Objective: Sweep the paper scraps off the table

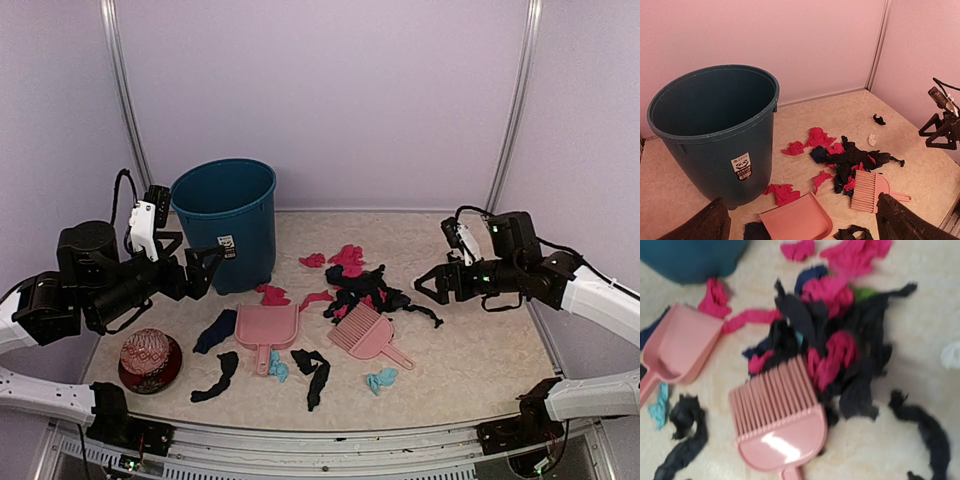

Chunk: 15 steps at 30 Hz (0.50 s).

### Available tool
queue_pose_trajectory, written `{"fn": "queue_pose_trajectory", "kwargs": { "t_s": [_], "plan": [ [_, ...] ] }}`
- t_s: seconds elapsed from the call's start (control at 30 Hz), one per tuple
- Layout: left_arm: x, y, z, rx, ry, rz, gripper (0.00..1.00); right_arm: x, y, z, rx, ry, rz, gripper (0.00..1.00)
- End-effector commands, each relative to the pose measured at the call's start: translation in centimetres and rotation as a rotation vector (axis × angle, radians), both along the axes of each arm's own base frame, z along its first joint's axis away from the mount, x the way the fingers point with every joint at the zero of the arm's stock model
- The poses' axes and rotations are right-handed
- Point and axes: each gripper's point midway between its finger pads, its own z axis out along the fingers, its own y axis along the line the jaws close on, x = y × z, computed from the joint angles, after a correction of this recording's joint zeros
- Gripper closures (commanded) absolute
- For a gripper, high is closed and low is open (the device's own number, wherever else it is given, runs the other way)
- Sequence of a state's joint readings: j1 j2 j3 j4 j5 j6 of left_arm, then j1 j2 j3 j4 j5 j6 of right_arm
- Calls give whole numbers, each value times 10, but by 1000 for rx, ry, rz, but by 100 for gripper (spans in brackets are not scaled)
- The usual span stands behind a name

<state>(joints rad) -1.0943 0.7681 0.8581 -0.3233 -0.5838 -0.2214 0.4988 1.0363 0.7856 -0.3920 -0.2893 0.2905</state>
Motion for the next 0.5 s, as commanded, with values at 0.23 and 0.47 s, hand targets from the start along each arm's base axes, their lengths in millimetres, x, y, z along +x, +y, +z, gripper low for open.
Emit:
{"fn": "queue_pose_trajectory", "kwargs": {
  "t_s": [0.23, 0.47],
  "plan": [
    [4, 4, -10, -9, 40, 48, 1, -41, 14, -73, -76, 264, 45, 19],
    [4, 5, -11, -3, 46, 51, 1, -52, 26, -104, -176, 312, 68, 23]
  ]
}}
